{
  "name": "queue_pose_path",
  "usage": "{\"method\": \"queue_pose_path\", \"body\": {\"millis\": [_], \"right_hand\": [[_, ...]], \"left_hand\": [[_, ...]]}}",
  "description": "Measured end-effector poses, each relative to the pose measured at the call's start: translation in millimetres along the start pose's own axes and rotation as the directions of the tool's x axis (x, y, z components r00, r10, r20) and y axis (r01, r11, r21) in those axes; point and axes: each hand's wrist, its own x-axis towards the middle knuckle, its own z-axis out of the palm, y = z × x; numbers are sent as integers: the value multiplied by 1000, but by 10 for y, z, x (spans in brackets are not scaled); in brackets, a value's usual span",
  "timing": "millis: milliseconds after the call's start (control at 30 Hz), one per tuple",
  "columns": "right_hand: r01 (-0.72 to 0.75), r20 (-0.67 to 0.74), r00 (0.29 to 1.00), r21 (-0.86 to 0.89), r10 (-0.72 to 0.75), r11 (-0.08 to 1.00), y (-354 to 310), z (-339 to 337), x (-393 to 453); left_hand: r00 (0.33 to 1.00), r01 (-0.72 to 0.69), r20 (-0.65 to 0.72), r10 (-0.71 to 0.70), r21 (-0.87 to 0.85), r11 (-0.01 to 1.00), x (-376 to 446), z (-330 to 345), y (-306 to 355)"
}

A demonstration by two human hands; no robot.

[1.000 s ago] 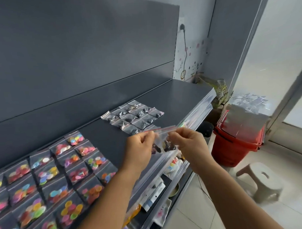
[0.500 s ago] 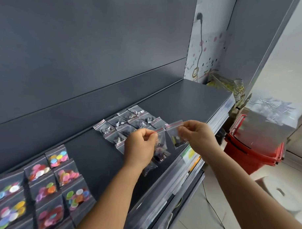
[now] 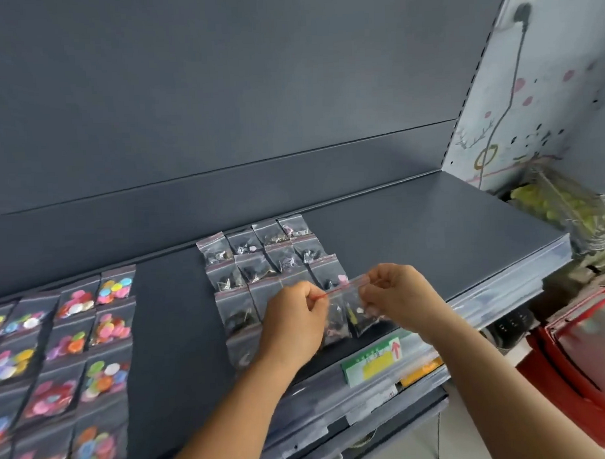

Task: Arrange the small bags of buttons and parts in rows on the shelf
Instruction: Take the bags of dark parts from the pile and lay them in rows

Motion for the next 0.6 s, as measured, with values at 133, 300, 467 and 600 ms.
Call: {"method": "queue_pose_path", "body": {"millis": [133,300,467,600], "right_hand": [[68,91,994,-72,-62,995,72,-5,115],[285,68,957,-388,-281,877,144,-22,133],[586,294,810,-358,-508,727,195,-79,49],[611,319,791,-372,-522,699,246,-8,44]], "left_hand": [[996,-12,-86,32,229,973,-50,112,51],[979,-60,-144,146,479,876,-152,176,77],[981,-166,-12,193,453,876,-311,211,87],[990,-133,12,143,454,881,-348,187,38]]}}
